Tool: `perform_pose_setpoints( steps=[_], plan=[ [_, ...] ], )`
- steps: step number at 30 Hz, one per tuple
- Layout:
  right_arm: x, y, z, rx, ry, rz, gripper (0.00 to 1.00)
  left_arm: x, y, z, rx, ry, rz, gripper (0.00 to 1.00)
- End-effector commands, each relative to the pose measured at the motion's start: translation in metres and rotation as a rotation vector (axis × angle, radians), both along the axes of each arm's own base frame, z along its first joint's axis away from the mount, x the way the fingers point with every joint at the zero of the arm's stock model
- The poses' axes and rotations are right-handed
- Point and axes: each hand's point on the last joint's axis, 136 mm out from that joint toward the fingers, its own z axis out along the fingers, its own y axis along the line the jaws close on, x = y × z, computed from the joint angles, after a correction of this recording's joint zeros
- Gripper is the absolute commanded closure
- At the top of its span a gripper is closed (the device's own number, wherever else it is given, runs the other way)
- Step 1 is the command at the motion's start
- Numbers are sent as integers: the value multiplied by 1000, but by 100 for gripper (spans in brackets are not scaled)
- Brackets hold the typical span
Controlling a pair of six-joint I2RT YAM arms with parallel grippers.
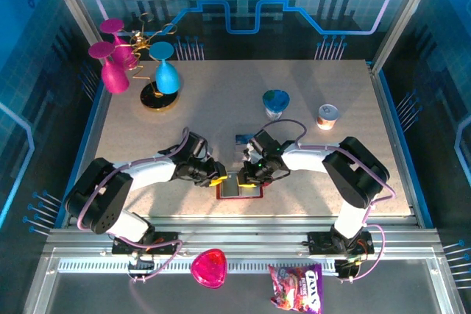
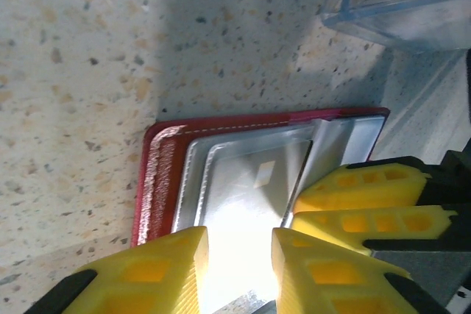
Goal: Take the credit cards out of the card holder
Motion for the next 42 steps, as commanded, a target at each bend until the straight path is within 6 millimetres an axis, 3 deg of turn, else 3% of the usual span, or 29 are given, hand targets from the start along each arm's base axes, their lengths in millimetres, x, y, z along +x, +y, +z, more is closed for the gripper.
perform_pose_setpoints(
  steps=[1,13,26,42],
  plan=[
    [2,-8,2,-32,-7,-14,78,4,-5,18,-39,-25,-25,72],
    [9,8,32,84,-37,-40,77,-6,-10,6,-58,25,-48,77],
    [7,17,27,100,-11,-16,75,-13,-10,-5,-38,50,-61,78],
    [8,21,23,105,1,-9,75,-14,-7,-4,-26,42,-49,78]
  ],
)
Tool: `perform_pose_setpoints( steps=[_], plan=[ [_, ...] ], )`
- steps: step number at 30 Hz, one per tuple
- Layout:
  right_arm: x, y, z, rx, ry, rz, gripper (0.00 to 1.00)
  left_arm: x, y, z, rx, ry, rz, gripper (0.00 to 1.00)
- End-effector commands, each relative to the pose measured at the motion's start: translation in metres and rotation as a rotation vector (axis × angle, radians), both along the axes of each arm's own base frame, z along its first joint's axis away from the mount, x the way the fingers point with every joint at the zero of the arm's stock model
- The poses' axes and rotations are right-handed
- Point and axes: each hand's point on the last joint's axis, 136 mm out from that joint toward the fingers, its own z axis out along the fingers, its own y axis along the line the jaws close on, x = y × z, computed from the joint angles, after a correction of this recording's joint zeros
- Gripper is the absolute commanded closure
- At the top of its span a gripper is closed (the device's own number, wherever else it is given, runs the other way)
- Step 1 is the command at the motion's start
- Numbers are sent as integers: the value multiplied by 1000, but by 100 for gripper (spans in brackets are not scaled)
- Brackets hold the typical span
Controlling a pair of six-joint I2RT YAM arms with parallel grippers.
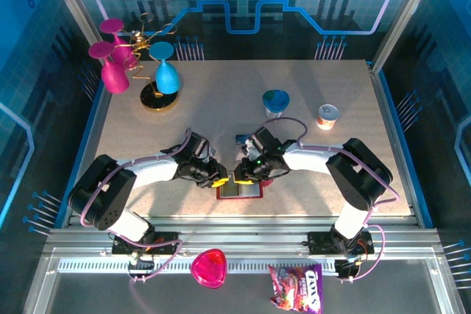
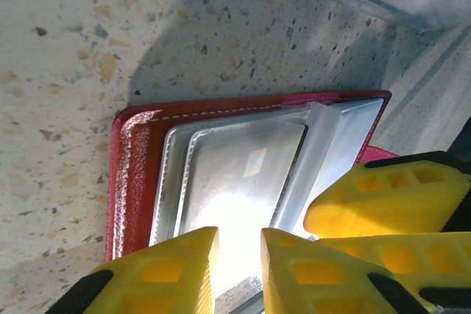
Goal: Take the credit cards out of the card holder
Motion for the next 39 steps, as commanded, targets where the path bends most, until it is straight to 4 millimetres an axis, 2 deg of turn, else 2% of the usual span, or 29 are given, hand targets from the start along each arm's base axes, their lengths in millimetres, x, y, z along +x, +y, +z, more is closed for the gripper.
perform_pose_setpoints(
  steps=[1,25,39],
  plan=[
    [3,7,3,19,7,4,75,-7,1,-2,3,2,-12,78],
    [1,12,-3,12,28,21,70,-10,-1,-5,5,12,-26,80],
    [-3,14,-8,-9,45,37,73,-11,-2,-6,7,14,-32,80]
  ],
)
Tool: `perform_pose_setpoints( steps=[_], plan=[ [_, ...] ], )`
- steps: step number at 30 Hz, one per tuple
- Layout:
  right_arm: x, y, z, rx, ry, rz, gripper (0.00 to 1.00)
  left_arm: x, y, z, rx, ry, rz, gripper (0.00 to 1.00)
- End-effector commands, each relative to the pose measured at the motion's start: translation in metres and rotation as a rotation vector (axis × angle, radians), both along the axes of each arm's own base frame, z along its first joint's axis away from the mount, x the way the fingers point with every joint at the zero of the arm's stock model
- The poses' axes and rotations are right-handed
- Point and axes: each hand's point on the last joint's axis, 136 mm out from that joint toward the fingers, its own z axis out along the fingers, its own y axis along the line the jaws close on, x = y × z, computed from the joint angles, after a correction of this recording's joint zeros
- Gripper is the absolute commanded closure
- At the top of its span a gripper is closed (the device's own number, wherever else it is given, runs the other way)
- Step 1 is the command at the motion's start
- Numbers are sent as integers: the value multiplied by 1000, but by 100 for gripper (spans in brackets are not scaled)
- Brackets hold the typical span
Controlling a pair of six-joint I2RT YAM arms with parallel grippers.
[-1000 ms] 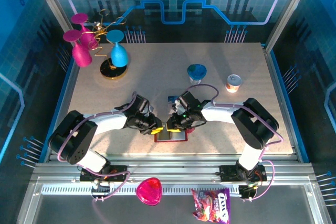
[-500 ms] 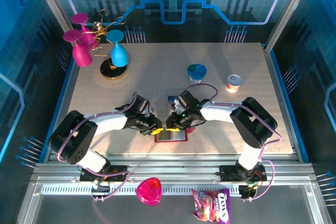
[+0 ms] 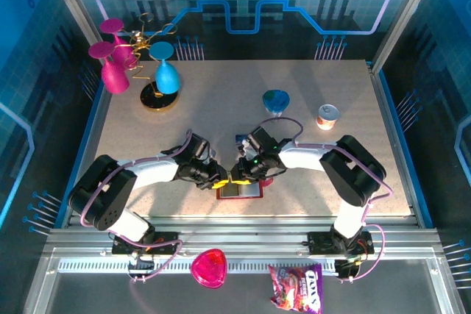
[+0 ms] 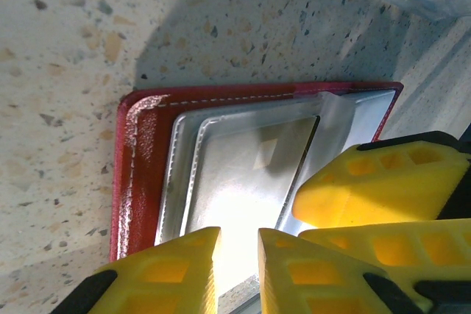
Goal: Take the credit cards out of the card holder
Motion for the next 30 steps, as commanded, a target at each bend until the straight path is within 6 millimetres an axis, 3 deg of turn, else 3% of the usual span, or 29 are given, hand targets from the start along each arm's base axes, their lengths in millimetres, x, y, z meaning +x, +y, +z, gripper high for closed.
perform_pose_setpoints(
  steps=[1,19,30],
  plan=[
    [-5,4,-2,-12,26,21,72,-5,0,-3,3,6,-19,80],
    [-7,-7,-10,-104,20,34,67,-8,2,-5,13,11,-21,80],
    [-1,-6,-2,-99,-18,27,67,-9,3,-8,19,20,-21,80]
  ],
)
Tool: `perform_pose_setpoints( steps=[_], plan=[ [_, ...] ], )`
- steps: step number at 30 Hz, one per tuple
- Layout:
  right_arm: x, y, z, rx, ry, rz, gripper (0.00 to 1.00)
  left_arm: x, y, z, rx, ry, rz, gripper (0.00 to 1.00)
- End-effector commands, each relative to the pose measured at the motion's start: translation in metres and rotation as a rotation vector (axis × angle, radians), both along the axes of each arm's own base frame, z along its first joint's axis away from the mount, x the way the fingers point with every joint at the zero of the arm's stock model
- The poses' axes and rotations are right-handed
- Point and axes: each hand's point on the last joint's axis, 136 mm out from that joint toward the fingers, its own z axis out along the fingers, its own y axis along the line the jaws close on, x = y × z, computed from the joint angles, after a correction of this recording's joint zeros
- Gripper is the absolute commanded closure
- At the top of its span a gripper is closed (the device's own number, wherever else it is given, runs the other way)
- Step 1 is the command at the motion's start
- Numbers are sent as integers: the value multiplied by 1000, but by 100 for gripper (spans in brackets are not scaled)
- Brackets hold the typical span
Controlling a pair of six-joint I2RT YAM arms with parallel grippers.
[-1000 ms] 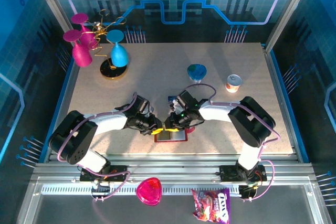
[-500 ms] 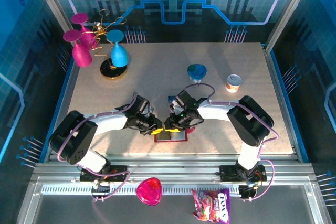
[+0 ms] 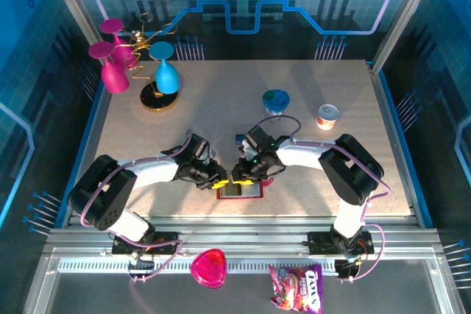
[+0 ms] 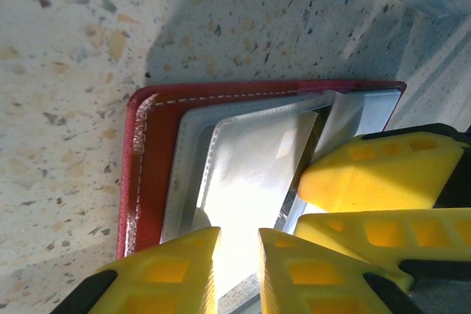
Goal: Take the credit cards out of the card holder
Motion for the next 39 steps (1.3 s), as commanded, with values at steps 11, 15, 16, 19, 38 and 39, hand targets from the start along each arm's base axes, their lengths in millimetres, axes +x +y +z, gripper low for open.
perform_pose_setpoints(
  steps=[11,15,16,19,38,39],
  plan=[
    [1,3,20,55,-41,-12,67,-5,1,-1,18,3,-26,80],
    [1,0,21,69,-35,-27,68,-4,2,5,31,-10,-32,81],
    [1,0,21,69,-34,-29,68,-4,3,6,36,-12,-35,81],
    [-1,-2,18,64,-23,-30,69,-4,6,5,57,-10,-37,83],
    [-6,-7,4,40,8,-28,71,-11,2,-5,87,22,-67,95],
    [-6,-7,4,41,9,-28,71,-11,2,-6,89,23,-67,96]
  ],
)
